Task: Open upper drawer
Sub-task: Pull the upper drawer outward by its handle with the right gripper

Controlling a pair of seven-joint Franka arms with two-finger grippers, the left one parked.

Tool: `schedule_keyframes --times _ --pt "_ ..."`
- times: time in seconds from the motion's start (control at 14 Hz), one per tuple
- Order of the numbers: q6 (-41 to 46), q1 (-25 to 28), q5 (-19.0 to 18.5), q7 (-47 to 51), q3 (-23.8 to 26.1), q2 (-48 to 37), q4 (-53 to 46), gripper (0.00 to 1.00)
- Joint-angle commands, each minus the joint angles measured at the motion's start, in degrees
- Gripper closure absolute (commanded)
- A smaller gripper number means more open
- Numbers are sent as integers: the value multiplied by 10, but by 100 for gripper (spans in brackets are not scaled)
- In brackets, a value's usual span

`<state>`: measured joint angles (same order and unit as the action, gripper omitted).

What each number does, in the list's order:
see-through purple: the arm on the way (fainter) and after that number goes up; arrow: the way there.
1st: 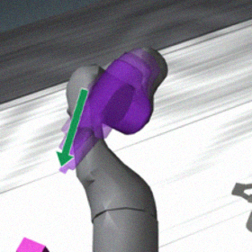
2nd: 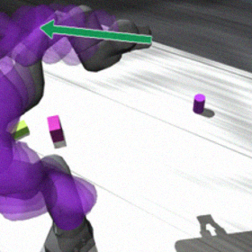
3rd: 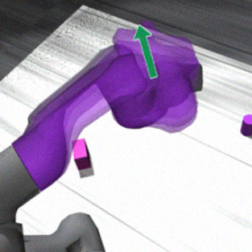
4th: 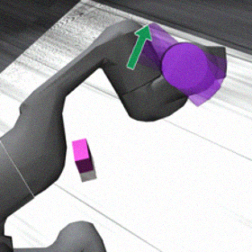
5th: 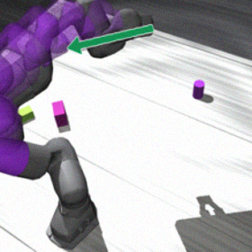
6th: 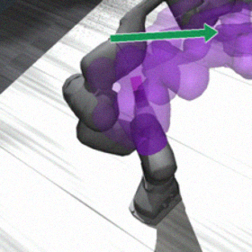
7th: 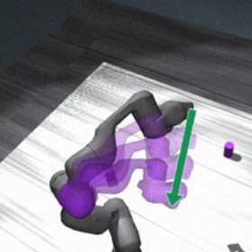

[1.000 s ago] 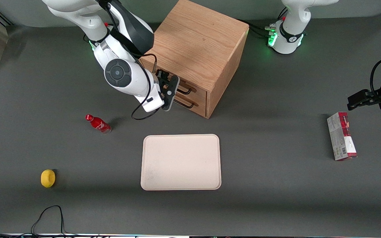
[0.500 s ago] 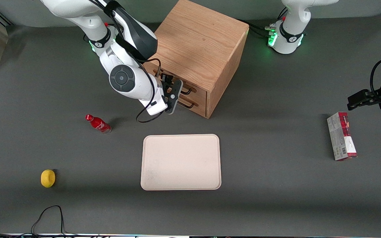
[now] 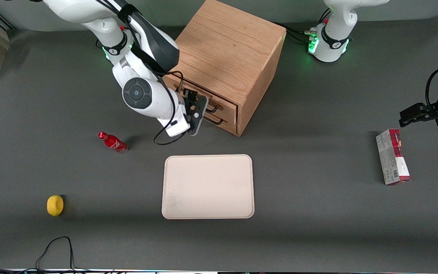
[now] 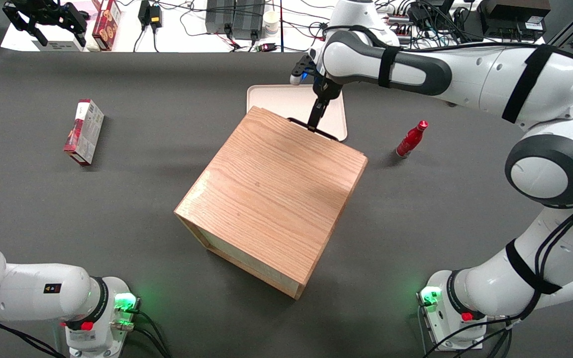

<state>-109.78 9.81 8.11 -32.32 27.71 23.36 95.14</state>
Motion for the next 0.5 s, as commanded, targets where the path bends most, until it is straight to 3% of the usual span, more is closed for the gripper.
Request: schedule_keyframes --times 0.0,0.43 --pt "-9 -4 -17 -11 -8 41 -40 0" --pt "5 -11 -30 -11 -44 56 -89 0"
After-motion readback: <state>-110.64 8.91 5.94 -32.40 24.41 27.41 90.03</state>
